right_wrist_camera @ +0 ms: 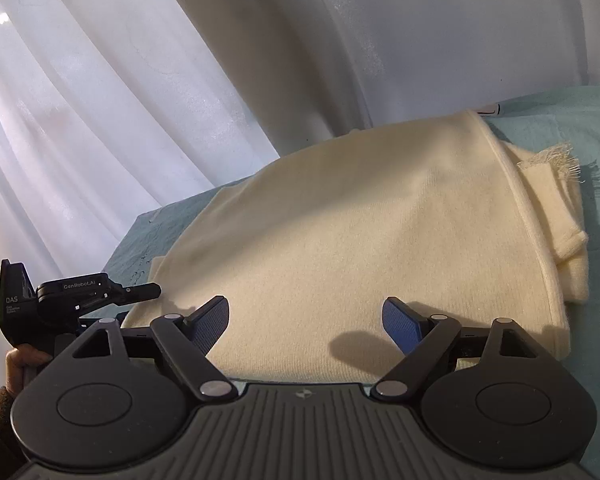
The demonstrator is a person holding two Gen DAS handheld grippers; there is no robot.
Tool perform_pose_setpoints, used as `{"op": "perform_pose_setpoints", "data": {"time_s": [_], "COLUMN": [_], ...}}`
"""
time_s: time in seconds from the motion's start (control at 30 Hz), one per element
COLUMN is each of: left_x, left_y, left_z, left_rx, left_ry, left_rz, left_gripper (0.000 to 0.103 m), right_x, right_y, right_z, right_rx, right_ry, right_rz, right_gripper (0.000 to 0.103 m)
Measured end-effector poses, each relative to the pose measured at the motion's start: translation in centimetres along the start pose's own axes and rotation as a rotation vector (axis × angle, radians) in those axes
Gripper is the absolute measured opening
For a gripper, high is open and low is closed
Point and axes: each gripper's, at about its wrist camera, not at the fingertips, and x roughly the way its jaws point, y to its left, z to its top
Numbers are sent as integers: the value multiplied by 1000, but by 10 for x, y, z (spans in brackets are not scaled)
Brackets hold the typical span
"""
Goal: Fold small clothes
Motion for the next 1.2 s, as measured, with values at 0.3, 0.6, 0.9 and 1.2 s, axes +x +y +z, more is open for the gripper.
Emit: {"op": "perform_pose_setpoints", "data": {"time_s": [0.3, 0.6, 0.9, 1.2], "left_x": [-16, -6, 71, -3], "left_y": [4, -123, -176, -159], "left_z": [7, -1, -69, -57], "left_rx": [-102, 137, 282, 344], "left_ry": [-36, -31, 128, -13], "left_rz": [-158, -262, -187, -159], "left_gripper": [17, 17, 23, 44], "right_x": [5, -15, -35, -31], "right_y": [16, 6, -18, -30], "right_z": [-1, 8, 15, 33], "right_rx": [-62, -25, 8, 22], "right_ry": [5, -67, -110, -86], "right_rz": [-54, -80, -125, -84], "right_gripper": [79, 79, 79, 79]}}
